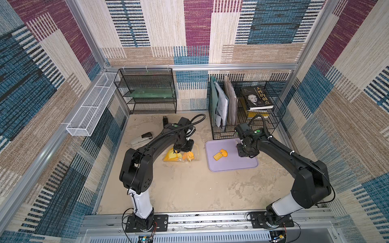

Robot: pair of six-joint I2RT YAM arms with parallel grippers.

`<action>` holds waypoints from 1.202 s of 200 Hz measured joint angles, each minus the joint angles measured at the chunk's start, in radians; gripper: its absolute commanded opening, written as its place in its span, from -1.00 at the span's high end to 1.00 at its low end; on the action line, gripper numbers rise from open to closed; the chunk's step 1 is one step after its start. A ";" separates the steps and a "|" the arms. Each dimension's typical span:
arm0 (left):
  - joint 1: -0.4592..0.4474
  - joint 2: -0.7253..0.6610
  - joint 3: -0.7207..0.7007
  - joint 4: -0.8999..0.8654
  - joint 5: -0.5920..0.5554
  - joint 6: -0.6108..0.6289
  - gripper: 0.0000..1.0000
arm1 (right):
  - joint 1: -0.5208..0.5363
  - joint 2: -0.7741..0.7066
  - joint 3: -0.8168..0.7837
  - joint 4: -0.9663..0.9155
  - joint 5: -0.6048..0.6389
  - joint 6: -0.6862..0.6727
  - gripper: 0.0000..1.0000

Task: Put the cookies into a resealable bag to prevent moisture
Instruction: Pick up the cookie from the tray.

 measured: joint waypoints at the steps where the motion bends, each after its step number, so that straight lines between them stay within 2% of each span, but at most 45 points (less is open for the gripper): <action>1: 0.000 0.000 0.000 0.000 0.000 0.000 1.00 | 0.000 0.000 0.000 0.000 -0.001 0.000 0.20; 46: 0.000 0.009 0.003 -0.002 0.000 0.000 1.00 | -0.026 0.014 -0.018 -0.006 -0.064 -0.012 0.21; 103: 0.000 0.008 0.005 -0.002 0.001 0.003 1.00 | -0.006 0.043 0.011 -0.053 -0.135 -0.022 0.22; 202: 0.002 -0.020 -0.016 0.012 0.005 0.011 1.00 | 0.028 0.105 0.075 -0.190 -0.074 0.014 0.15; 240: 0.002 -0.021 -0.020 0.018 0.012 0.012 1.00 | 0.044 0.139 0.110 -0.210 -0.071 0.017 0.24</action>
